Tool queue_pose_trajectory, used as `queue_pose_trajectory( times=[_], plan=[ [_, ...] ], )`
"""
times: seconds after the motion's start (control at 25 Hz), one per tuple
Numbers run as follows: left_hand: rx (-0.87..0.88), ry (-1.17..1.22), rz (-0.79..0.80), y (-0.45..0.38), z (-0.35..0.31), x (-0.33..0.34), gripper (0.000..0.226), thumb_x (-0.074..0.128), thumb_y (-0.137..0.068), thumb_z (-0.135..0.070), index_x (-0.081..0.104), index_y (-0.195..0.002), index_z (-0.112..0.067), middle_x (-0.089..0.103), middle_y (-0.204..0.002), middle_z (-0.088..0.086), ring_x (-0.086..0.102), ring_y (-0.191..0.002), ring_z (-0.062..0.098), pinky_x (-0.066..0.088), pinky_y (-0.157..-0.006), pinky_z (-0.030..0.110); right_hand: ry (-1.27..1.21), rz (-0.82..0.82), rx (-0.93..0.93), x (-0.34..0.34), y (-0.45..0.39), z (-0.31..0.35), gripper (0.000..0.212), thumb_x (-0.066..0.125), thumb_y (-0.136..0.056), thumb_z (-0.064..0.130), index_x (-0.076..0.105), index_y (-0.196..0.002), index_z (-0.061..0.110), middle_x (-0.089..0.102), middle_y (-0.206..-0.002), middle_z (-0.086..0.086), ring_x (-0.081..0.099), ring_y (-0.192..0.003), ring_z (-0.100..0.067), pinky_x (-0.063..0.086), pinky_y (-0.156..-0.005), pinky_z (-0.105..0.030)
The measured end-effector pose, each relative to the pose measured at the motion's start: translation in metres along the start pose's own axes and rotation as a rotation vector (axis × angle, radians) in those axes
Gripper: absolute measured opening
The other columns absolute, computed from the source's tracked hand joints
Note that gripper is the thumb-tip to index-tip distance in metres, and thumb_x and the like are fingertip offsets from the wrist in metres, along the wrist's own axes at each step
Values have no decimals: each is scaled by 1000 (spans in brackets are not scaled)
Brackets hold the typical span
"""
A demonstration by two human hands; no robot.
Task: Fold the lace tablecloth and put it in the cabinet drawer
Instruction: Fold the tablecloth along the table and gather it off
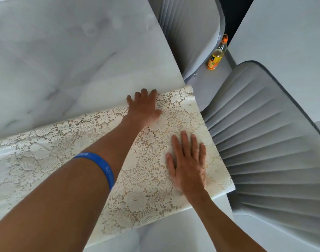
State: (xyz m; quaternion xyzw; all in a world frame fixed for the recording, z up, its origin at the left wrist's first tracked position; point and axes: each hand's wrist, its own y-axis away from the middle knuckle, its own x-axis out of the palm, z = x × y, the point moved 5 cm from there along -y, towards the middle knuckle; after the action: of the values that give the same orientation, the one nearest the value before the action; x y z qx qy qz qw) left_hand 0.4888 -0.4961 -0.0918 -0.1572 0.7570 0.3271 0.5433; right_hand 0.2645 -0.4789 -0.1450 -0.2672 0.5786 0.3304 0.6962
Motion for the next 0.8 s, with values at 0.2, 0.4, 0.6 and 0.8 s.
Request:
queue_pose_trajectory(
  times=[0.2,0.4,0.6,0.8],
  plan=[
    [-23,155,50,-20,6,-7,56,78,-70,-37,52,-117,-21,57,-106,2,54,-103,27,45,-86,42,-6,29,13,0,-1,1,65,26,-100,54,9,-155,26,3,-164,-7,-2,-151,-32,6,-120,-58],
    [-29,111,31,-24,3,-9,46,80,-69,-36,56,-107,-20,40,-98,-1,44,-103,25,34,-84,39,-10,13,10,-2,-1,1,64,28,-100,53,11,-155,25,6,-164,-8,0,-151,-32,7,-120,-58],
    [9,309,-20,-14,-5,-10,40,70,-78,-23,54,-115,-23,57,-95,-9,57,-87,17,39,-77,31,-15,3,2,-1,-1,1,64,27,-100,53,12,-155,26,6,-164,-8,0,-151,-32,5,-120,-57],
    [135,481,-30,17,-16,-39,13,70,-81,-28,60,-81,-21,57,-69,-9,55,-63,13,38,-58,27,-30,28,4,0,-5,-1,69,29,-95,60,20,-153,25,11,-164,-6,4,-151,-31,3,-120,-56]
  ],
)
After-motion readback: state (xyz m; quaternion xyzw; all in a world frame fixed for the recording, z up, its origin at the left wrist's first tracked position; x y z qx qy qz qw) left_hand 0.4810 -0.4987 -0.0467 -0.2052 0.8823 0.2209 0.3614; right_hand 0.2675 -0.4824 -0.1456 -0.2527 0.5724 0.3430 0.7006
